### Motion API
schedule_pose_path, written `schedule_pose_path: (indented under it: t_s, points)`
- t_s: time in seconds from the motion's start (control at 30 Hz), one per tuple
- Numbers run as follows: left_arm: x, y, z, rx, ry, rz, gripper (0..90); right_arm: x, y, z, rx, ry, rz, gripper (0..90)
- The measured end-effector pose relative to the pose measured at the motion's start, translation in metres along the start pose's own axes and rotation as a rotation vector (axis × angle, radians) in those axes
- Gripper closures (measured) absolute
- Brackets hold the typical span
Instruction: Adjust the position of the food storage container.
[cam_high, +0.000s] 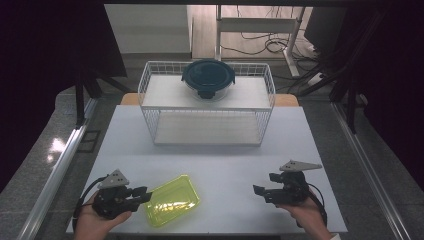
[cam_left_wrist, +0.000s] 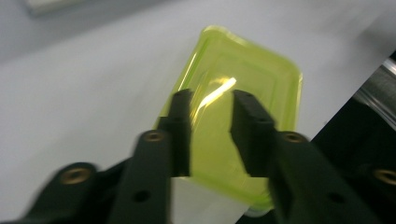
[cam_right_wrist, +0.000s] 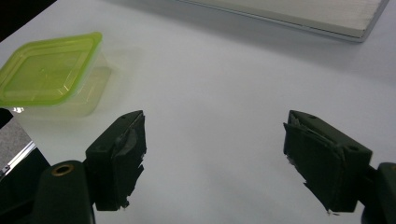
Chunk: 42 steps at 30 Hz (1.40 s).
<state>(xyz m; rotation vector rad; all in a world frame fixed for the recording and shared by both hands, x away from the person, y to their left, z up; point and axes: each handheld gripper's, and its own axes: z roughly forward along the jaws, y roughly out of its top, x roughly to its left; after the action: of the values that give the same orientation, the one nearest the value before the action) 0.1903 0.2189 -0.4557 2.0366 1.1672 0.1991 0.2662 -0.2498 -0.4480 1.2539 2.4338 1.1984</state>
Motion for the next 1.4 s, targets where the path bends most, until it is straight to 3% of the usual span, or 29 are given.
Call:
schedule_pose_path:
  t_s: [0.17,0.4,0.77,0.9,1.4]
  points:
    - [0.001,-0.014,0.002,0.069,0.035,-0.015,86.0,0.000,0.000,-0.001,-0.001,0.003,0.000,21.4]
    - [-0.002,-0.030,0.009,0.150,0.110,-0.015,89.8,0.002,-0.001,0.000,0.006,0.001,-0.011,21.3]
    - [-0.001,-0.039,0.019,0.221,0.106,-0.042,89.8,0.002,-0.001,0.001,0.012,0.000,-0.008,21.4]
    - [0.001,-0.040,0.016,0.212,0.103,-0.060,89.9,0.001,-0.001,0.000,0.013,-0.002,-0.002,21.4]
    - [-0.006,-0.040,0.035,0.275,0.061,-0.047,90.0,-0.002,-0.001,-0.001,0.007,-0.010,0.009,21.4]
